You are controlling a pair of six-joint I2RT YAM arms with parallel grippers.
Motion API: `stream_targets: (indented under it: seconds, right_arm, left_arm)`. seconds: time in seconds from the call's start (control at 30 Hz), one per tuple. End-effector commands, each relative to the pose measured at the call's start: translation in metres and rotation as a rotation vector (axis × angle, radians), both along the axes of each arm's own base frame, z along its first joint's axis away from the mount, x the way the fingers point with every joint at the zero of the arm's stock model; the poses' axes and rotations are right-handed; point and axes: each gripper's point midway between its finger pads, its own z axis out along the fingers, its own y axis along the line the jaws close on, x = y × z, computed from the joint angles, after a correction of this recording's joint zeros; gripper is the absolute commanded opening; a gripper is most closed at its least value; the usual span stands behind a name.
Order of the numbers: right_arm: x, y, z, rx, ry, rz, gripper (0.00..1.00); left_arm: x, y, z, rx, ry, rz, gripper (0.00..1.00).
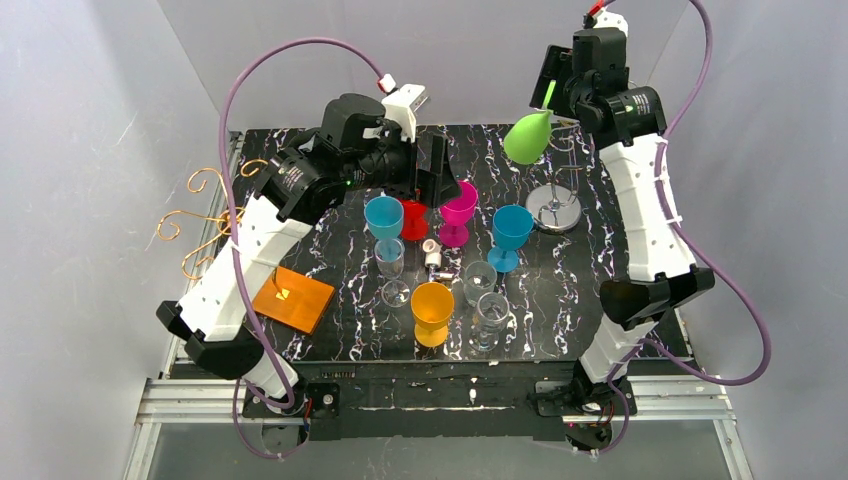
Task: Take the wine glass off the wine glass rack
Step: Pick up the wine glass from the wine rack.
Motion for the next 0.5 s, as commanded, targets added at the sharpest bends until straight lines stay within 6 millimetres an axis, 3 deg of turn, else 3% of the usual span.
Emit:
stream_targets:
  seconds: [0.0,0.47]
  right_arm:
    - [-0.018,0.01,0.021,0.084,-0.038,0.057,0.63]
    - [-0.035,0.037,0.043,0.224,-0.068,0.179,0.63]
  left_arm:
    - [-0.003,0.006,0.008,-0.028,-0.013,0.021,0.98]
    - [0.019,0.009,0.011,-0.09,-0.001,0.123,0.98]
